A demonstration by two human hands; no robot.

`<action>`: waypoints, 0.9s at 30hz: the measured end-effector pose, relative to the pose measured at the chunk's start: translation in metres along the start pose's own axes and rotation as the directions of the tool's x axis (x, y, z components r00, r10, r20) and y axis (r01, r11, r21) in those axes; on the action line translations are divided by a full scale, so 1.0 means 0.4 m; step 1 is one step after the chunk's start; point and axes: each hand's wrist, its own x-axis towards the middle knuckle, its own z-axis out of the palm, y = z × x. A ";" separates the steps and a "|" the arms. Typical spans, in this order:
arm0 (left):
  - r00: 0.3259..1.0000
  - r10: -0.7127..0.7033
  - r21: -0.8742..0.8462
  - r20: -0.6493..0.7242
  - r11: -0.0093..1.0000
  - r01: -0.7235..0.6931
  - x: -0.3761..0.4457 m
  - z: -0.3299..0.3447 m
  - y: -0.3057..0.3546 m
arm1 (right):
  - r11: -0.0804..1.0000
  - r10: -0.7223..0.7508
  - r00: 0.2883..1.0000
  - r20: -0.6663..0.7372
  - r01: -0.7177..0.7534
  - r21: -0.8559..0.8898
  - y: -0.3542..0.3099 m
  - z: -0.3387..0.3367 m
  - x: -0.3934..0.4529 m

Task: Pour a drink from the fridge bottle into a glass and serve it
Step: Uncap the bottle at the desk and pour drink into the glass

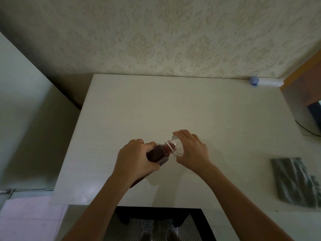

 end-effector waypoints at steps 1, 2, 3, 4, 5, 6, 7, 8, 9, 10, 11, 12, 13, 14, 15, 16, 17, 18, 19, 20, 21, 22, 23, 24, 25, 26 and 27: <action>1.000 0.004 0.003 0.005 1.000 -0.004 0.000 -0.003 0.002 | 1.000 -0.003 1.000 0.000 0.003 0.000 -0.002 0.002 -0.001; 1.000 0.006 0.006 0.010 1.000 -0.006 0.000 -0.005 0.003 | 1.000 -0.006 1.000 -0.005 0.006 0.001 -0.003 0.004 -0.003; 1.000 0.008 0.009 0.014 1.000 -0.008 0.000 -0.007 0.004 | 1.000 -0.008 1.000 -0.015 0.008 0.004 -0.004 0.006 -0.004; 1.000 0.010 0.011 0.018 1.000 -0.010 0.000 -0.008 0.005 | 1.000 -0.008 1.000 -0.024 0.009 0.006 -0.005 0.008 -0.005; 1.000 0.011 0.016 0.021 1.000 -0.012 -0.001 -0.008 0.004 | 1.000 -0.010 1.000 -0.030 0.011 0.006 -0.006 0.010 -0.006; 1.000 0.012 0.021 0.025 1.000 -0.012 -0.001 -0.009 0.004 | 1.000 -0.014 0.999 -0.031 0.014 0.003 -0.006 0.010 -0.007; 1.000 0.012 0.025 0.027 1.000 -0.013 -0.001 -0.009 0.003 | 1.000 -0.017 0.999 -0.030 0.017 -0.002 -0.006 0.010 -0.008; 1.000 0.011 0.026 0.026 1.000 -0.012 -0.001 -0.009 0.002 | 1.000 -0.017 0.999 -0.027 0.017 -0.005 -0.006 0.009 -0.009; 1.000 0.010 0.023 0.027 1.000 -0.010 -0.001 -0.010 0.002 | 1.000 -0.016 1.000 -0.026 0.016 -0.006 -0.005 0.008 -0.009; 1.000 0.008 0.021 0.028 1.000 -0.009 -0.001 -0.011 0.003 | 1.000 -0.014 1.000 -0.026 0.014 -0.006 -0.006 0.007 -0.010; 0.999 0.006 0.021 0.031 1.000 -0.007 -0.001 -0.011 0.003 | 1.000 -0.013 1.000 -0.026 0.013 -0.003 -0.005 0.005 -0.010; 0.999 0.004 0.021 0.035 1.000 -0.005 -0.002 -0.012 0.003 | 1.000 -0.011 1.000 -0.025 0.011 0.000 -0.005 0.004 -0.011; 0.999 0.002 0.021 0.039 1.000 -0.003 -0.003 -0.012 0.004 | 1.000 -0.009 1.000 -0.024 0.009 0.003 -0.005 0.003 -0.012; 0.999 -0.001 0.019 0.041 1.000 0.000 -0.003 -0.011 0.004 | 1.000 -0.007 1.000 -0.024 0.008 0.007 -0.005 0.003 -0.014; 0.999 -0.003 0.017 0.042 1.000 0.002 -0.004 -0.011 0.003 | 1.000 -0.006 1.000 -0.024 0.006 0.010 -0.004 0.003 -0.015; 0.999 -0.005 0.015 0.044 1.000 0.005 -0.005 -0.010 0.003 | 1.000 -0.005 1.000 -0.025 0.005 0.011 -0.004 0.004 -0.016; 0.999 -0.007 0.014 0.045 1.000 0.007 -0.006 -0.010 0.002 | 1.000 -0.004 1.000 -0.024 0.004 0.011 -0.004 0.005 -0.016; 0.999 -0.009 0.014 0.044 1.000 0.009 -0.008 -0.009 0.002 | 1.000 -0.003 1.000 -0.022 0.003 0.010 -0.004 0.005 -0.017; 0.999 -0.012 0.012 0.045 1.000 0.011 -0.009 -0.008 0.001 | 1.000 -0.002 1.000 -0.020 0.002 0.011 -0.004 0.006 -0.017; 0.999 -0.015 0.007 0.045 1.000 0.014 -0.011 -0.007 0.000 | 1.000 0.000 1.000 -0.019 0.000 0.013 -0.003 0.006 -0.018; 0.999 -0.019 0.000 0.045 1.000 0.019 -0.012 -0.005 -0.001 | 1.000 0.003 1.000 -0.019 -0.003 0.018 -0.002 0.006 -0.019; 0.999 -0.022 -0.009 0.043 1.000 0.022 -0.014 -0.005 -0.001 | 1.000 0.007 1.000 -0.020 -0.006 0.024 -0.001 0.006 -0.021; 0.999 -0.023 -0.017 0.040 1.000 0.024 -0.015 -0.003 -0.001 | 0.999 0.011 1.000 -0.021 -0.011 0.032 0.000 0.005 -0.022; 0.999 -0.023 -0.026 0.034 0.999 0.024 -0.016 -0.001 -0.001 | 0.999 0.017 1.000 -0.024 -0.016 0.044 0.000 0.003 -0.025; 0.999 -0.024 -0.038 0.026 0.999 0.025 -0.017 0.001 -0.001 | 0.998 0.024 0.999 -0.028 -0.023 0.059 0.001 0.002 -0.027; 0.999 -0.028 -0.053 0.018 0.998 0.028 -0.018 0.004 -0.001 | 0.997 0.034 0.999 -0.033 -0.031 0.075 0.002 -0.001 -0.030; 0.999 -0.033 -0.072 0.010 0.997 0.034 -0.019 0.008 -0.002 | 0.995 0.044 0.998 -0.037 -0.041 0.092 0.003 -0.003 -0.033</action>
